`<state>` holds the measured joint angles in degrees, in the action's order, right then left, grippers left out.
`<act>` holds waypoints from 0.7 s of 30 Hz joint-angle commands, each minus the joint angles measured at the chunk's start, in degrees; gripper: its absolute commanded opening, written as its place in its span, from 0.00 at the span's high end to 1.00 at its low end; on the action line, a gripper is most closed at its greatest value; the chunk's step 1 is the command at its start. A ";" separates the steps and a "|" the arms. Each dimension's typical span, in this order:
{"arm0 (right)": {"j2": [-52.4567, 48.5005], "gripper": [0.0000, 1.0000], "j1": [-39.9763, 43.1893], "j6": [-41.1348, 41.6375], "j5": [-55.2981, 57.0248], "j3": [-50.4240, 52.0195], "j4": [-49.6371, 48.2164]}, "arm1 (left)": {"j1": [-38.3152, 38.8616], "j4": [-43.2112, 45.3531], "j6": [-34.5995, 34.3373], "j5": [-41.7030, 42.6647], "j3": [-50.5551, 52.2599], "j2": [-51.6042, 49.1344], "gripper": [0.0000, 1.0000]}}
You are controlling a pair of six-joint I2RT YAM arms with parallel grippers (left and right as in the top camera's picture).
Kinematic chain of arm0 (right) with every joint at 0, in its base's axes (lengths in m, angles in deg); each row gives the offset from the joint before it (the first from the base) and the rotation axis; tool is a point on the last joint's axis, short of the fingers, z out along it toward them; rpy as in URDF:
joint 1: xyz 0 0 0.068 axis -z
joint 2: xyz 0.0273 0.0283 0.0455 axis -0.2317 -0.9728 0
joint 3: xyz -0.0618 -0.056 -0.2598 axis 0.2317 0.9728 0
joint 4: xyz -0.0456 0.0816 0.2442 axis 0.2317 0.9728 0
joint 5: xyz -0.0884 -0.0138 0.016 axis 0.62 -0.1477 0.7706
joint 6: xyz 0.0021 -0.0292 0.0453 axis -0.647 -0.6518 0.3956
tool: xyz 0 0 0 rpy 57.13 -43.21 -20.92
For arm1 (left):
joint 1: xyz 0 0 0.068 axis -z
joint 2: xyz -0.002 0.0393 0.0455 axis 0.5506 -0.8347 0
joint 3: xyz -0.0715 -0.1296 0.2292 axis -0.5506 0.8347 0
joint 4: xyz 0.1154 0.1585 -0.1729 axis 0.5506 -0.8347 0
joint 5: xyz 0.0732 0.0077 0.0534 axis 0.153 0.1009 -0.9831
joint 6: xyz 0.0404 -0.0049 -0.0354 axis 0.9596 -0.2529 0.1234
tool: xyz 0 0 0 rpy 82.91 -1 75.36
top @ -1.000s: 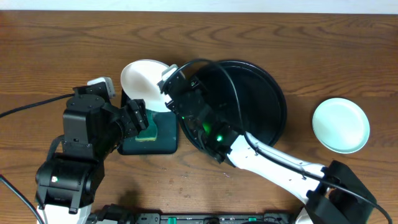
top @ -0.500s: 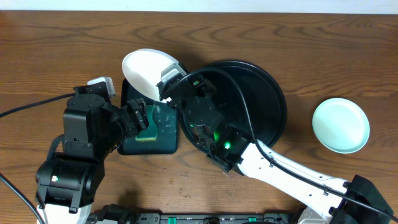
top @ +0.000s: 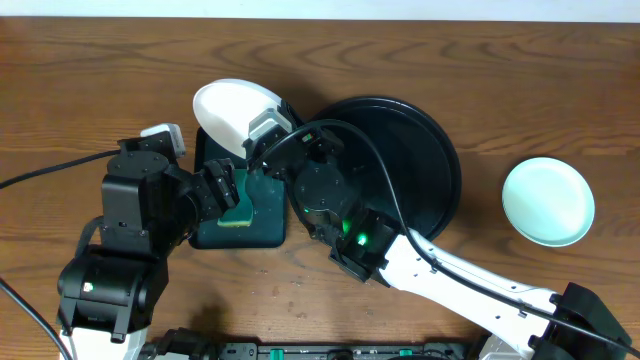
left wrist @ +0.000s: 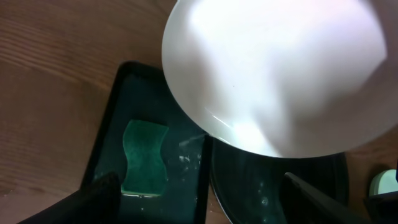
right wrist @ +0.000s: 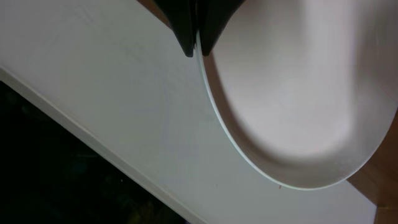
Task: Clean dirty plates on tray and stack at the side
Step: 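Lift the white plate with the right gripper over the tray, then carry the white plate right and place it on the pale green stack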
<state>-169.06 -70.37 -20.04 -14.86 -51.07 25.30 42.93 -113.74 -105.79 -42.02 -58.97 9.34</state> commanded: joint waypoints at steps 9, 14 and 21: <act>1.27 0.99 1.07 6.12 5.81 -0.90 1.73 | -0.24 -0.11 0.11 -0.11 -0.70 -0.02 0.18; 1.05 0.99 9.29 39.67 5.66 -0.90 21.90 | -0.24 -0.11 0.11 -0.11 -0.70 -0.02 0.18; 2.69 0.99 28.79 61.72 -50.82 -0.96 33.53 | -0.24 -0.11 0.11 -0.11 -0.70 -0.02 0.18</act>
<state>-168.82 -47.11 28.15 -35.86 -51.39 58.90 42.93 -113.76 -105.79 -42.02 -58.97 9.34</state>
